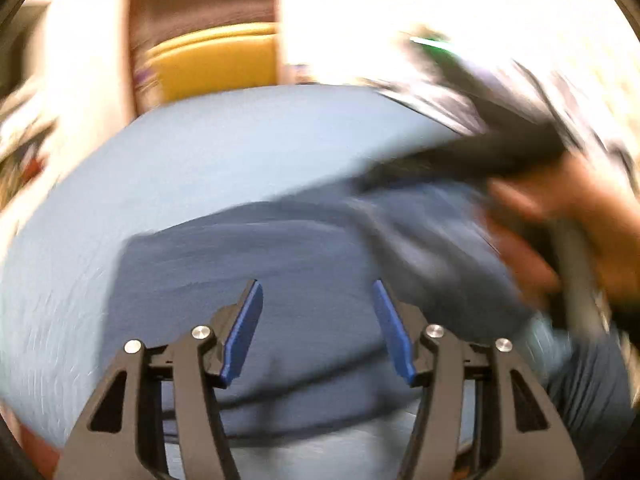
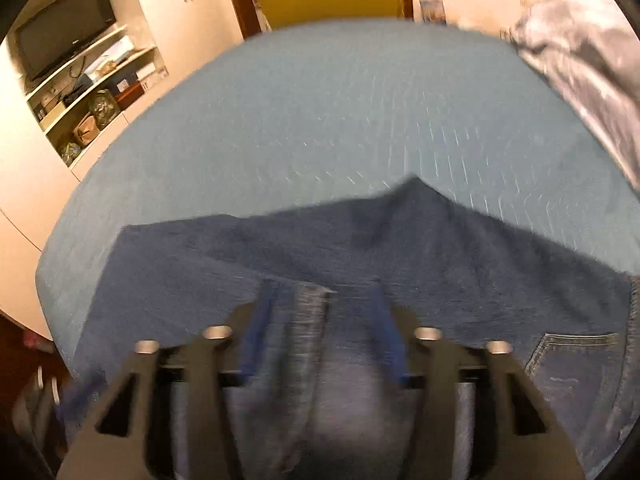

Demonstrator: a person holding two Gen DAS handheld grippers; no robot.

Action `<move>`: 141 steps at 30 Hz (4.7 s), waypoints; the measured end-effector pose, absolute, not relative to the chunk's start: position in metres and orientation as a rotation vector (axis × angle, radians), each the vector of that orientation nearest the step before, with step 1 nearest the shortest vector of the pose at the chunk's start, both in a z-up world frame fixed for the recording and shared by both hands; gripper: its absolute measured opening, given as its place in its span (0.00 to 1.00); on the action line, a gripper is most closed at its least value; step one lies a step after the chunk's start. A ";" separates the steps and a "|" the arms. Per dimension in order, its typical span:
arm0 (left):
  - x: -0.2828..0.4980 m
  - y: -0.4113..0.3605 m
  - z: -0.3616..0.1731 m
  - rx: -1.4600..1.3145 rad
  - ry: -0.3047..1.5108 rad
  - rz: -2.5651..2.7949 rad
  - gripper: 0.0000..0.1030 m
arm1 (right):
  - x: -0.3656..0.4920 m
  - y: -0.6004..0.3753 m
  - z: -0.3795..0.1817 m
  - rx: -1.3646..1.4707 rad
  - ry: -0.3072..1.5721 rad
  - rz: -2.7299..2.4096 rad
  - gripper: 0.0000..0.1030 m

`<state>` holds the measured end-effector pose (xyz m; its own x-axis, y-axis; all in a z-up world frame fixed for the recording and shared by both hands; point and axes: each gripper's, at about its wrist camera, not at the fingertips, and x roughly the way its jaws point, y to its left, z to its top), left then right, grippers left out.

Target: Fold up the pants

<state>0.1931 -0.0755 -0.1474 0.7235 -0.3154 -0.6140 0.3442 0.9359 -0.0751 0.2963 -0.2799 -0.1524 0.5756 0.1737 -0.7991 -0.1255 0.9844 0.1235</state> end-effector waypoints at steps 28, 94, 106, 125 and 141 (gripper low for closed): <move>0.200 0.086 -0.153 -0.243 0.754 -0.118 0.97 | 0.268 -0.179 -0.220 -0.074 1.047 0.093 0.95; 0.178 0.006 -0.168 -0.298 0.800 -0.099 0.11 | 0.338 -0.075 -0.128 0.016 1.220 0.474 0.14; 0.129 -0.239 -0.050 0.198 0.382 -0.333 0.10 | 0.294 -0.342 0.002 0.351 0.950 0.436 0.13; 0.104 -0.493 -0.224 0.817 0.289 -0.413 0.53 | 0.266 -0.570 -0.187 0.380 1.015 0.201 0.48; 0.121 -0.492 -0.241 0.831 0.316 -0.430 0.23 | 0.254 -0.542 -0.193 0.172 0.987 0.148 0.27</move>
